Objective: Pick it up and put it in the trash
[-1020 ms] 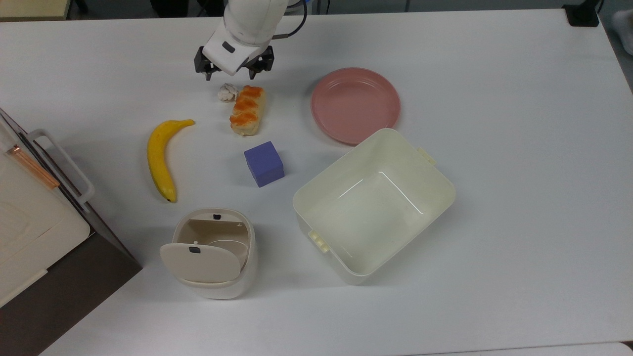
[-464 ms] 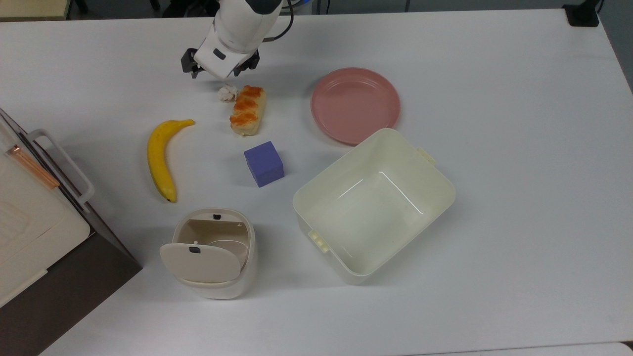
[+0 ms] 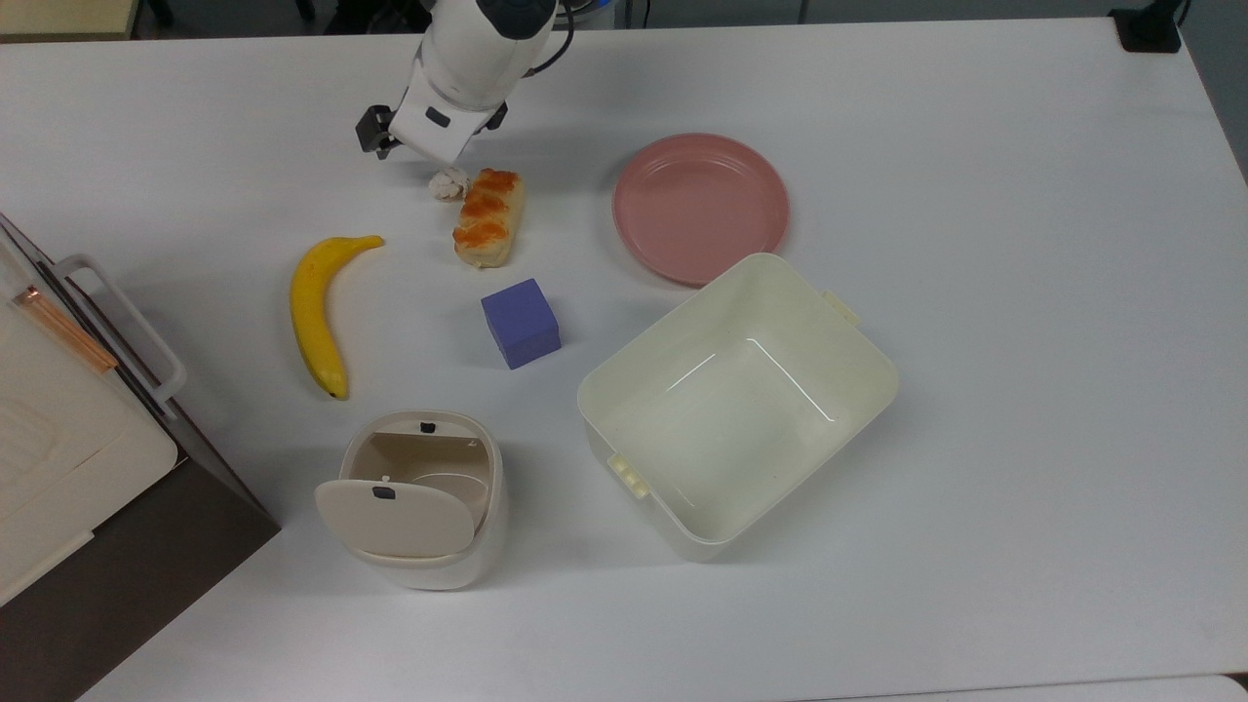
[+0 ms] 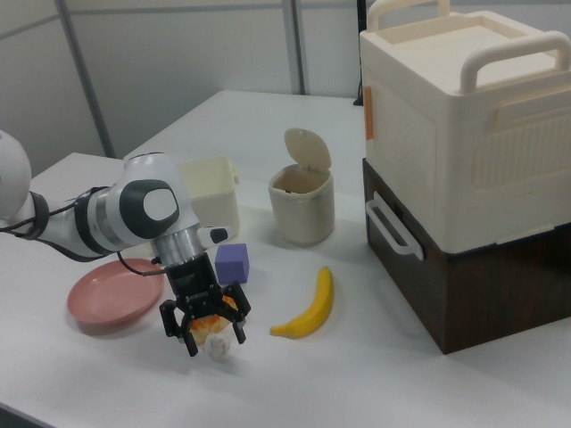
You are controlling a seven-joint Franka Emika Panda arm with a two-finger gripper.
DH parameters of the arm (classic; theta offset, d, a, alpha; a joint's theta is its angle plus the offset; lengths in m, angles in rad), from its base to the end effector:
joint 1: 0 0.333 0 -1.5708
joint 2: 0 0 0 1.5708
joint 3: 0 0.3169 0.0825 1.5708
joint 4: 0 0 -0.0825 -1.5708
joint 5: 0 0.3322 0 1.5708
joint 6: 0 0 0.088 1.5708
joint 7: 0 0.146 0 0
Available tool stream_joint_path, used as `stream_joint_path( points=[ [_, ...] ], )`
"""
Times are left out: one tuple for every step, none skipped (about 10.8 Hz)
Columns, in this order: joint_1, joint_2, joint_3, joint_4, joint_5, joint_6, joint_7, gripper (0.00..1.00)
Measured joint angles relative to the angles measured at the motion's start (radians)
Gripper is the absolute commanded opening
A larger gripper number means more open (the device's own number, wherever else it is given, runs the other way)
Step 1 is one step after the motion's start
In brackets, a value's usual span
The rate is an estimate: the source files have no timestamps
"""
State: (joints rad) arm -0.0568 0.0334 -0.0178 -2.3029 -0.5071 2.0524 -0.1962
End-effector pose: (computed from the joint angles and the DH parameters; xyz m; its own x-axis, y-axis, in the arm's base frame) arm 0.4366 -0.0758 0.3195 0.8631 0.3274 -0.3844 0.4473 -0.8491 0.2811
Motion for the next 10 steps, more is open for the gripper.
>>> stream_joint_path(
  points=[
    [-0.006, 0.000, 0.000, 0.003, 0.000, 0.000, -0.008, 1.00],
    [-0.008, 0.001, 0.000, 0.003, 0.000, 0.000, -0.010, 1.00],
    [-0.008, 0.004, 0.000, 0.003, 0.000, 0.000, -0.010, 1.00],
    [-0.008, 0.013, 0.000, 0.003, 0.000, 0.000, -0.010, 1.00],
    [-0.008, 0.027, 0.000, 0.003, 0.000, 0.000, -0.011, 1.00],
    [-0.007, 0.042, 0.000, 0.004, 0.000, 0.001, -0.011, 1.00],
    [-0.007, 0.052, 0.000, 0.007, 0.000, 0.001, -0.011, 1.00],
    [-0.007, 0.058, 0.000, 0.012, 0.000, 0.001, -0.011, 1.00],
    [-0.007, 0.063, 0.000, 0.014, 0.000, 0.001, -0.011, 1.00],
    [-0.007, 0.068, 0.000, 0.018, 0.000, 0.001, -0.011, 1.00]
  ],
)
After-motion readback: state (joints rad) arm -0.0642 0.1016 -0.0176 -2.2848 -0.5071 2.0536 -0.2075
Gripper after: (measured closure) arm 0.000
